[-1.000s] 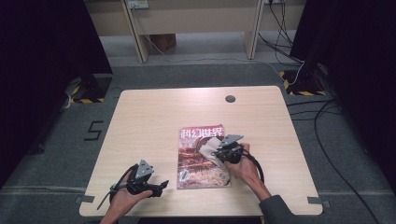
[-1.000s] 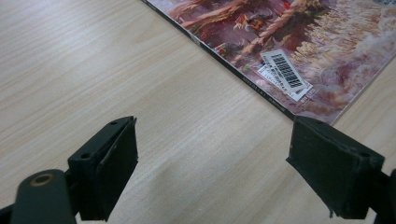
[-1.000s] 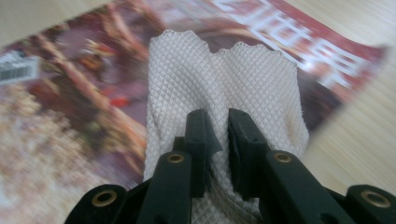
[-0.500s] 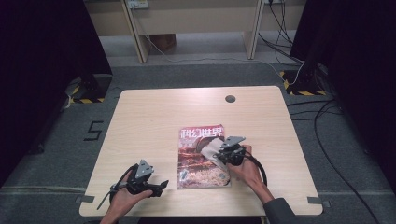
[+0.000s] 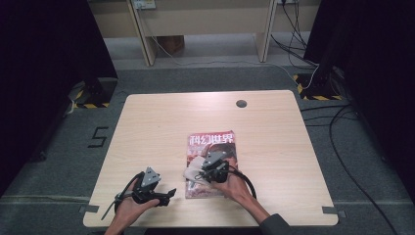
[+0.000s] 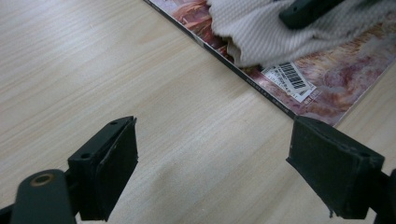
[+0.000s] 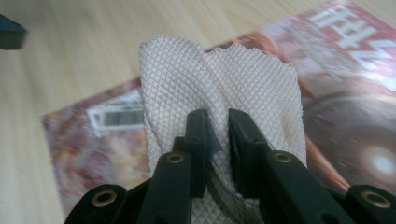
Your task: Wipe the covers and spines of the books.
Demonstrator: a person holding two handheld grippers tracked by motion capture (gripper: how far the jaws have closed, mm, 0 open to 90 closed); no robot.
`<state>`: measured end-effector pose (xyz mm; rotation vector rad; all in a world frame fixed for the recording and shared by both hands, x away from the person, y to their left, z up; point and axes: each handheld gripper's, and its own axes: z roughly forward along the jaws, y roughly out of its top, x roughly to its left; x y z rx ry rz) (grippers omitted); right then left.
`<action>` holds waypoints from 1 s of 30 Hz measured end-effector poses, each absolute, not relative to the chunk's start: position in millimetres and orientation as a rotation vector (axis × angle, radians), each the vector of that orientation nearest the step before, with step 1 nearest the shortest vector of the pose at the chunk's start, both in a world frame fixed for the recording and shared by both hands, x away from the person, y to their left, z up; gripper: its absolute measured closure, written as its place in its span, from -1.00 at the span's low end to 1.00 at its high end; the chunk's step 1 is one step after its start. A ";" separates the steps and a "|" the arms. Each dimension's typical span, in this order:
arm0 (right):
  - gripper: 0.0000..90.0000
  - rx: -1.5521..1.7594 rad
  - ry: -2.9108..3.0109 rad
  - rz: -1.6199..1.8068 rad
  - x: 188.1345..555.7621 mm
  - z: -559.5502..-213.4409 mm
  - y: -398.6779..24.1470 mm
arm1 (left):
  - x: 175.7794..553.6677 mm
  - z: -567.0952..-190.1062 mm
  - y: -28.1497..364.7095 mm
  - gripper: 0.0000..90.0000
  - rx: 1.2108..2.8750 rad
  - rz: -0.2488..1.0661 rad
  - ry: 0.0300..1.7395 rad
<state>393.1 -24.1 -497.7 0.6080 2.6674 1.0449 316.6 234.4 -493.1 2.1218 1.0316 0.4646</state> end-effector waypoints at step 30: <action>0.74 0.876 2.538 0.989 405.7 -492.8 -119.8 | 317.2 -492.7 234.4 -0.67 2.121 0.468 1.027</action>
